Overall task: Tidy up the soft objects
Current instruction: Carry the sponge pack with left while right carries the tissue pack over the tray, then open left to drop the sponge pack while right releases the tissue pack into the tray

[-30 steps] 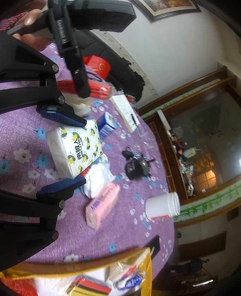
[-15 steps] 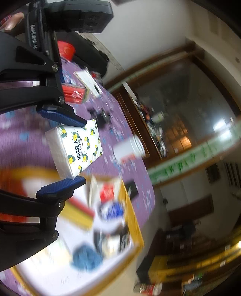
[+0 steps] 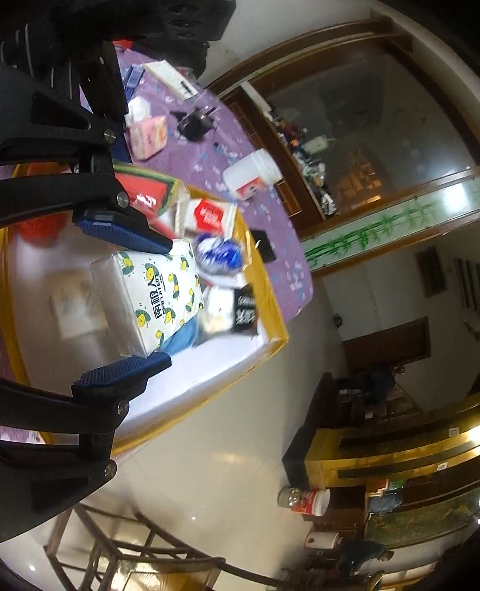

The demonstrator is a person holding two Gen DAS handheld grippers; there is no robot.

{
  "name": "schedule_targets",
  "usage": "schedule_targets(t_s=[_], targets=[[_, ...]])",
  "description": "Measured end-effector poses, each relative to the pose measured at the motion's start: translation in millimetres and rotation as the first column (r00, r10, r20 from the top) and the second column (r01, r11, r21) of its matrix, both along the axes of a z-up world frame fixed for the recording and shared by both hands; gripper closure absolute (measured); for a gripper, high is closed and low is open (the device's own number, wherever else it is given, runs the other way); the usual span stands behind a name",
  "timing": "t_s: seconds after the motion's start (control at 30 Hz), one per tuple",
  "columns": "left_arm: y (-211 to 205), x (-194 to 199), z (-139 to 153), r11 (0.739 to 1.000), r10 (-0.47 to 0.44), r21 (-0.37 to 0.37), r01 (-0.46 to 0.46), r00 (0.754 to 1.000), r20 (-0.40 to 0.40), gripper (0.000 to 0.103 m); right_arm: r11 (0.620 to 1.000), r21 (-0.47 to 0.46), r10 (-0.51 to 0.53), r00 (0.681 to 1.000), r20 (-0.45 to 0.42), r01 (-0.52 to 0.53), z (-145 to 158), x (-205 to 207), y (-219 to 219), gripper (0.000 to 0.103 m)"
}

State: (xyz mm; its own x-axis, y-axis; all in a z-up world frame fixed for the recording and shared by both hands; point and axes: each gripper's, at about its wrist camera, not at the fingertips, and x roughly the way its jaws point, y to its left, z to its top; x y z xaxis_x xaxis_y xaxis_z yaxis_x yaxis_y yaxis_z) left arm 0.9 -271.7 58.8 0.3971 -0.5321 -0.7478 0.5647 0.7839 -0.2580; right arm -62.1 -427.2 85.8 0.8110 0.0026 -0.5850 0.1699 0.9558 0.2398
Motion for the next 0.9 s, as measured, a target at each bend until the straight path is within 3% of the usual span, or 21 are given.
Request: schedule_targets(t_s=[0.47, 0.7, 0.8, 0.9], targets=[[1.1, -5.9, -11.8, 0.999, 0.025, 0.025, -0.027, 0.998, 0.056, 0.064, 1.0, -0.009, 0.019, 0.997, -0.075, -0.02, -20.9, 7.5, 1.9, 0.042], [8.3, -7.1, -11.3, 0.999, 0.04, 0.008, -0.04, 0.996, 0.079, 0.063, 0.996, -0.092, 0.018, 0.999, -0.037, -0.021, -8.4, 2.6, 13.2, 0.015], [9.9, -7.3, -10.0, 0.999, 0.038, -0.005, -0.038, 0.996, 0.077, 0.063, 0.995, -0.101, 0.021, 1.0, 0.021, -0.018, 0.8, -5.0, 13.5, 0.004], [9.4, -9.4, -7.8, 0.999, 0.037, -0.008, -0.037, 0.996, 0.086, 0.063, 0.992, -0.122, 0.008, 0.995, 0.097, 0.004, 12.5, -14.9, 14.7, 0.0]])
